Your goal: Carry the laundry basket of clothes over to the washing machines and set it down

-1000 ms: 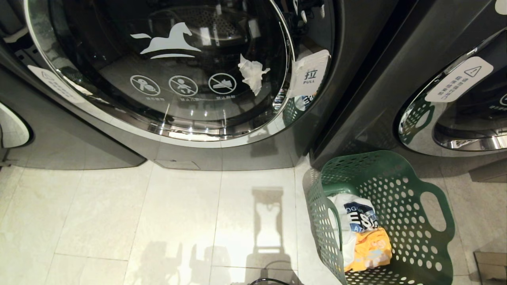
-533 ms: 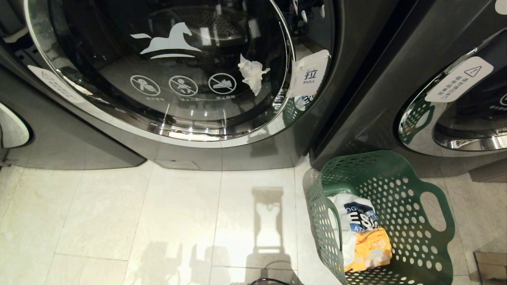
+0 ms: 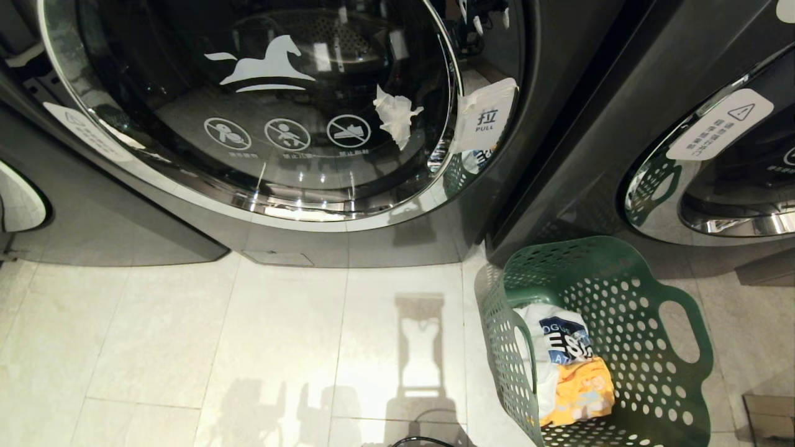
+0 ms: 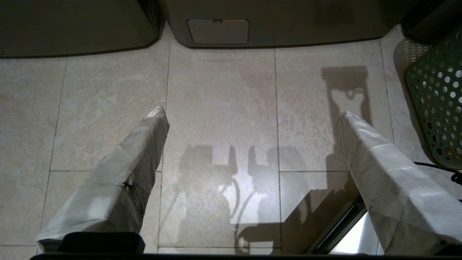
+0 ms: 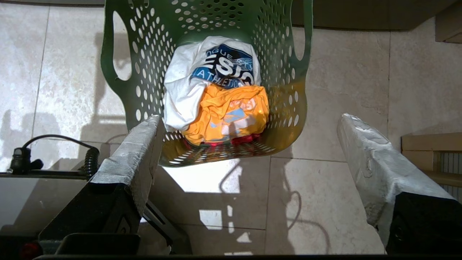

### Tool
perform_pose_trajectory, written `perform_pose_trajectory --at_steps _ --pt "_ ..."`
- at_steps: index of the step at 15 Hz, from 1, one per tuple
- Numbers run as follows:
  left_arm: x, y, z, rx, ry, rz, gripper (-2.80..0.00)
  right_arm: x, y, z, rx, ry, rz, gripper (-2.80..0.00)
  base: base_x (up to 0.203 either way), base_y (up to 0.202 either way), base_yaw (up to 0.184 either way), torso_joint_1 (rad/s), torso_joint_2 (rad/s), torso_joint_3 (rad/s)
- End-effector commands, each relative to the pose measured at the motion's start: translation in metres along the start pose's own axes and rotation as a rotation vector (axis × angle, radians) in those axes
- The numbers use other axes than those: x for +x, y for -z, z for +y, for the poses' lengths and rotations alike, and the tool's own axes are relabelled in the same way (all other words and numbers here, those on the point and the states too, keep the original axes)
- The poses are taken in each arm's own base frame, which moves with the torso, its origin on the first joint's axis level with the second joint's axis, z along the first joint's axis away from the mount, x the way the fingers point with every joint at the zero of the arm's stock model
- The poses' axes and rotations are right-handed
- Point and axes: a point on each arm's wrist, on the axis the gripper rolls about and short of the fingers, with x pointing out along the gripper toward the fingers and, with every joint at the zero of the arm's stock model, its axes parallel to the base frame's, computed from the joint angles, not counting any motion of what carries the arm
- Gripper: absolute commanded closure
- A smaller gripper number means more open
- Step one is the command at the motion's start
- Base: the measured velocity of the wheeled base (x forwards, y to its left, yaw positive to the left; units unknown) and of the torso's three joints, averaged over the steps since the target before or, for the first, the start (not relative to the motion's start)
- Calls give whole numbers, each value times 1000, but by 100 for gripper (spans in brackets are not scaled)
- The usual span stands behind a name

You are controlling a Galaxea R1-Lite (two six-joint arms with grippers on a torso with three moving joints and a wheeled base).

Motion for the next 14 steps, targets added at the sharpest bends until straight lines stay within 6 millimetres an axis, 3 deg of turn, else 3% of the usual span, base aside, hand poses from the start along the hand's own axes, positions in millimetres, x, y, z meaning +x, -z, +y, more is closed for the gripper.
perform_pose_trajectory --at_steps 1,14 --pt "0 0 0 1 0 -1 -280 0 0 0 1 5 2 -280 0 0 0 0 0 0" --pt "0 0 0 4 1 -1 -280 0 0 0 16 5 0 -280 0 0 0 0 0 0"
